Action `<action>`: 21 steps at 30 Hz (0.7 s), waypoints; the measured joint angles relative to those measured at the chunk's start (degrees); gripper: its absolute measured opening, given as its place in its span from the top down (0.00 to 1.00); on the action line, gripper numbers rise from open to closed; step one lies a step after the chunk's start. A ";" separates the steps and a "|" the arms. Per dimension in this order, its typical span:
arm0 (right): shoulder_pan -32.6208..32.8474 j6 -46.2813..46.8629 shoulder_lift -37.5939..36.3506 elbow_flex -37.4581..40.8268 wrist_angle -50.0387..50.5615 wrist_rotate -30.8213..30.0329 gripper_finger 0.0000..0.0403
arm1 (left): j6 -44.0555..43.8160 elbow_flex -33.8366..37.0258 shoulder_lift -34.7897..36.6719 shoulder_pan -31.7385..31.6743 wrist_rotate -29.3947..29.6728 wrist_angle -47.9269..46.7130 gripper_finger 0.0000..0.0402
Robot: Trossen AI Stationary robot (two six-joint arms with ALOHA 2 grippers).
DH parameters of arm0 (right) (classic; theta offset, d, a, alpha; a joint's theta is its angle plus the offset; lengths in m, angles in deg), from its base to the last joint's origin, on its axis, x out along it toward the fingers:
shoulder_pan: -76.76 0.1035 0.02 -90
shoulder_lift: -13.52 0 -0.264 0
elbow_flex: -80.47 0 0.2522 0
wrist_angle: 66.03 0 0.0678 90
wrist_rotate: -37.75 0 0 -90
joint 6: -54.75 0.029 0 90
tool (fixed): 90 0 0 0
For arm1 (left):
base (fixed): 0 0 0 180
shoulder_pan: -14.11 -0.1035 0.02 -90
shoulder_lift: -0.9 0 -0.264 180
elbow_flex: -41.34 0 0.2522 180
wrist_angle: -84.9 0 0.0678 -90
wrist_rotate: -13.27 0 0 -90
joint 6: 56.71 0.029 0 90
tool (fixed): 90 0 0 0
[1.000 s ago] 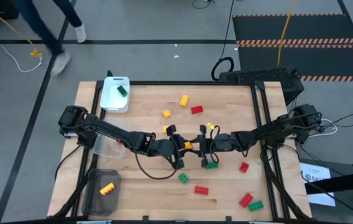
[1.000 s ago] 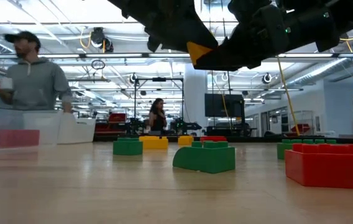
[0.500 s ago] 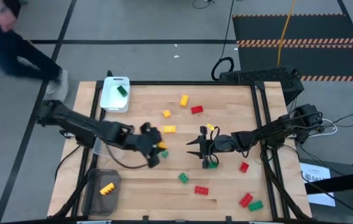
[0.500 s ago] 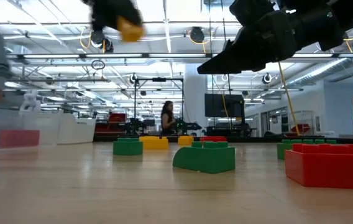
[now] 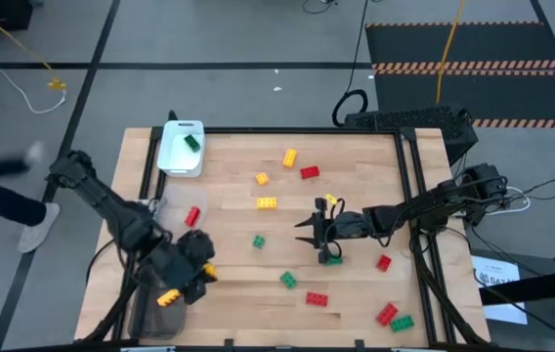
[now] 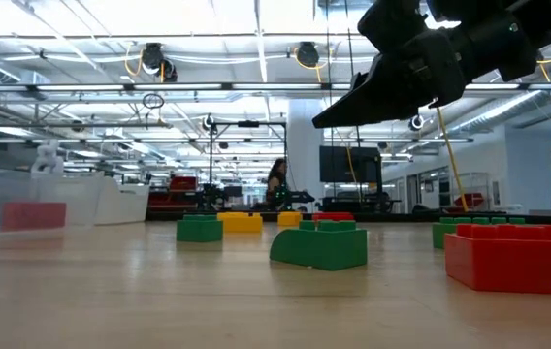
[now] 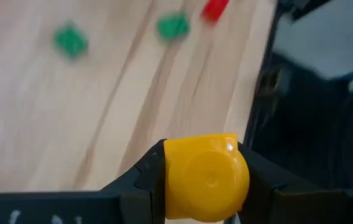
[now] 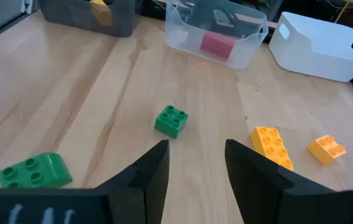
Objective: Sort & place blocks by color
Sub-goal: Put the yellow game piece into the black bin
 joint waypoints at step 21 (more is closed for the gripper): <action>0.00 1.76 0.00 0.00 0.93 0.02 0.63 | -21.82 0.07 -11.09 23.08 -9.02 -17.62 0.68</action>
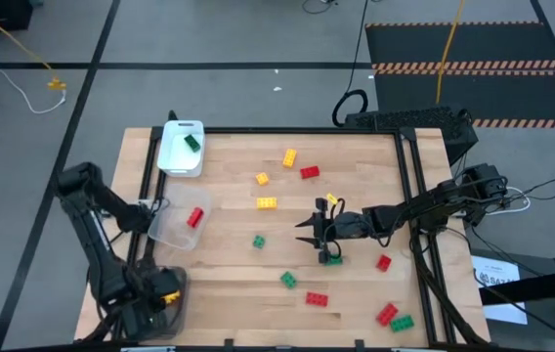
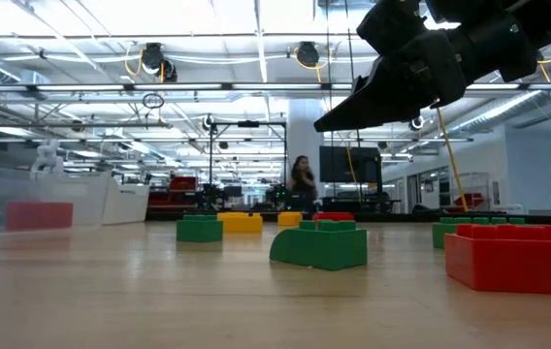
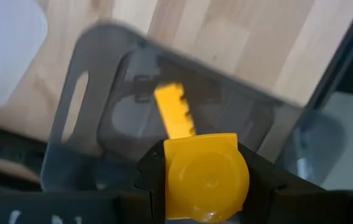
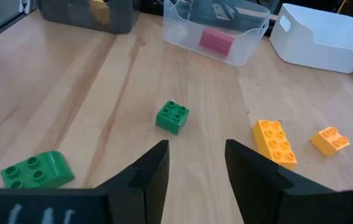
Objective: Sort & place blocks by color
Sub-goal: Put the yellow game piece into the black bin
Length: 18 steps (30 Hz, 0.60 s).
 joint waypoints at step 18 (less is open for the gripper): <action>0.00 -0.16 0.00 0.02 0.00 0.04 0.63 | -7.09 0.00 -3.87 -0.15 -0.16 -3.54 0.31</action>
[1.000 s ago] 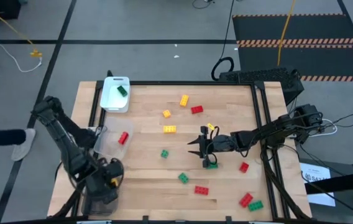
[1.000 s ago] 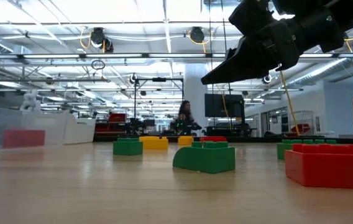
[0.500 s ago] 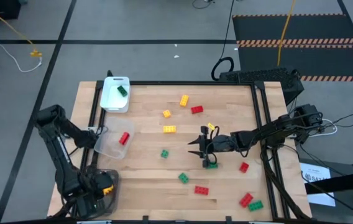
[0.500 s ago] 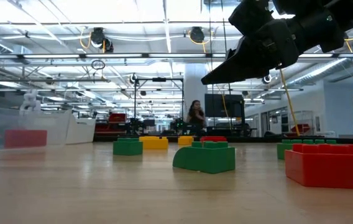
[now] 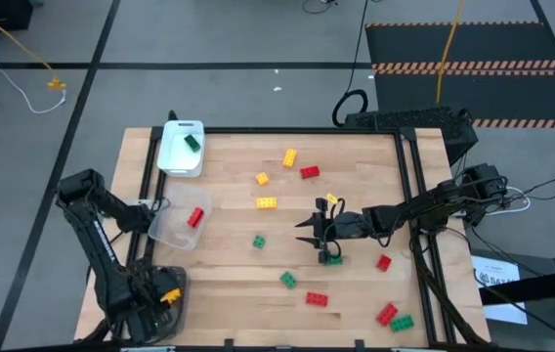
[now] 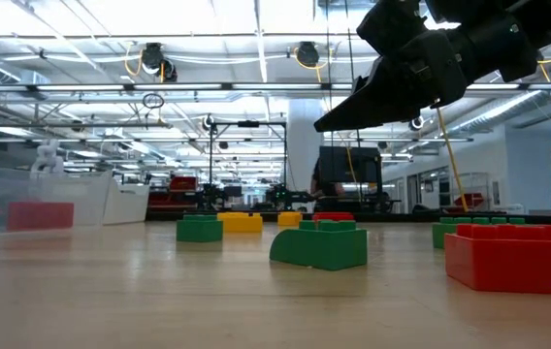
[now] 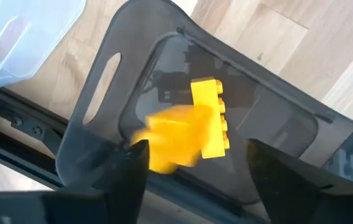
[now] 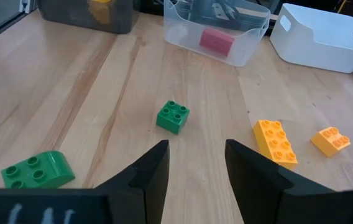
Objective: Sort & place blocks by color
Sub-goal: Put the yellow game piece into the black bin, then put the green game piece into the white bin
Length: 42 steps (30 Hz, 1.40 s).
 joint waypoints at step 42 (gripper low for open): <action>0.02 4.96 0.01 0.07 11.59 0.37 0.63 | 79.73 0.15 -7.47 -50.95 11.63 24.26 0.36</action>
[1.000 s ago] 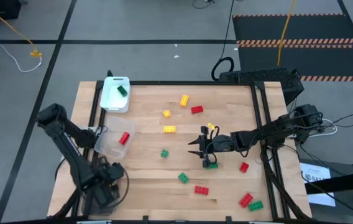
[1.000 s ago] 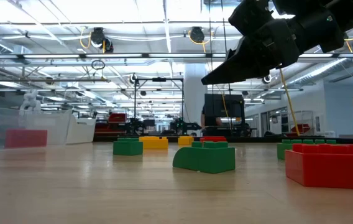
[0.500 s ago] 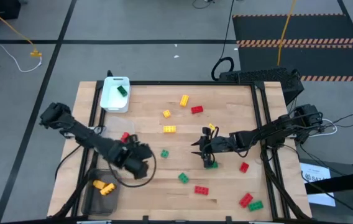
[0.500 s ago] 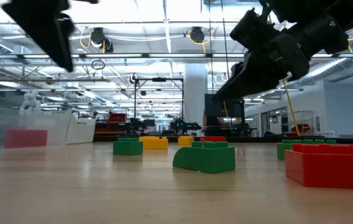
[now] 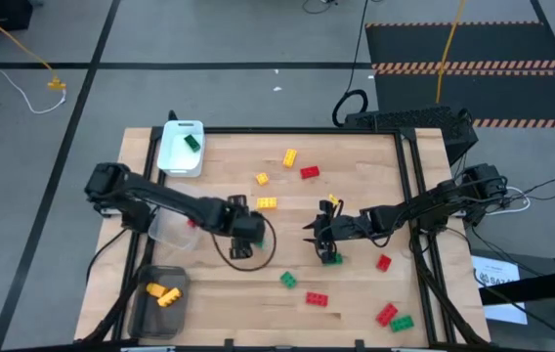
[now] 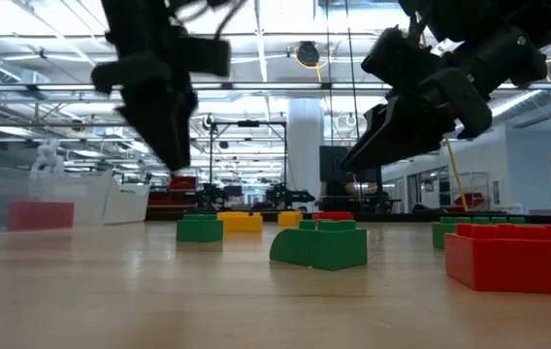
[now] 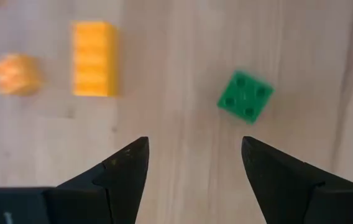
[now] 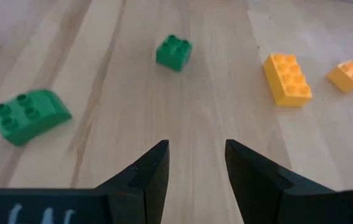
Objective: Sort & place blocks by color
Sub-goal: Put the green game piece into the white bin
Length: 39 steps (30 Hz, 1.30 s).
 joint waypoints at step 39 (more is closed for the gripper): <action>-0.02 -0.49 -0.12 -0.07 1.29 -0.16 0.63 | 13.47 -0.11 -11.90 -2.86 -9.88 13.43 0.41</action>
